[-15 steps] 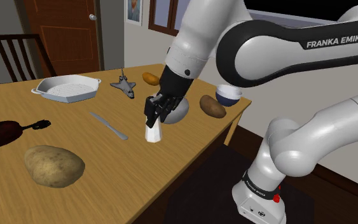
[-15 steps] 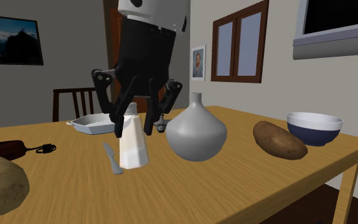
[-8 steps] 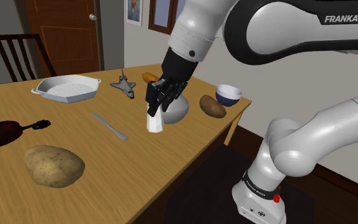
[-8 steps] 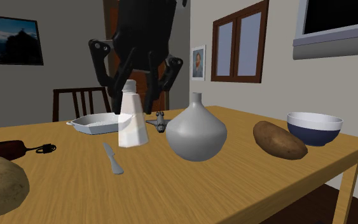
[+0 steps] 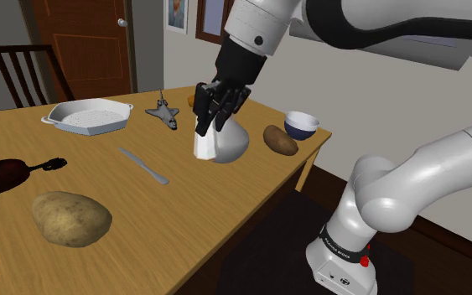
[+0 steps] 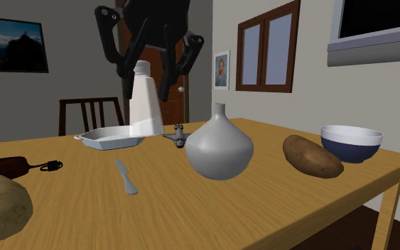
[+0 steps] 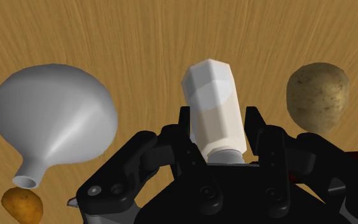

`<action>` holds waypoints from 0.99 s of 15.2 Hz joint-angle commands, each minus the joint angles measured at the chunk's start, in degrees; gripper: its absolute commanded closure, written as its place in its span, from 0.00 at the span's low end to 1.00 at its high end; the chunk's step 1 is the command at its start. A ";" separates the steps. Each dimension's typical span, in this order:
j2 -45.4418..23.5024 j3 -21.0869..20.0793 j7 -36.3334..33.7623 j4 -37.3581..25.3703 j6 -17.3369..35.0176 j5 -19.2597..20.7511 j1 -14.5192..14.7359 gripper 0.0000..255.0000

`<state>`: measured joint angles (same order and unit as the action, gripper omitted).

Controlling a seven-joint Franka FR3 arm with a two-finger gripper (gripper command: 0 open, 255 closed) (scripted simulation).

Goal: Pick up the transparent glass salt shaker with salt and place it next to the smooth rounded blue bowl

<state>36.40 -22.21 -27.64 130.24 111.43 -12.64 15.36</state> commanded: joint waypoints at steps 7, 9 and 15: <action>1.52 5.63 5.67 -0.41 -2.78 1.38 -1.17 1.00; 2.05 8.20 8.51 0.37 -2.93 2.06 -1.81 1.00; 2.05 15.71 16.92 1.15 -3.20 4.46 -4.08 1.00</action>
<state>38.29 -7.76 -12.13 131.46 108.59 -8.57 11.64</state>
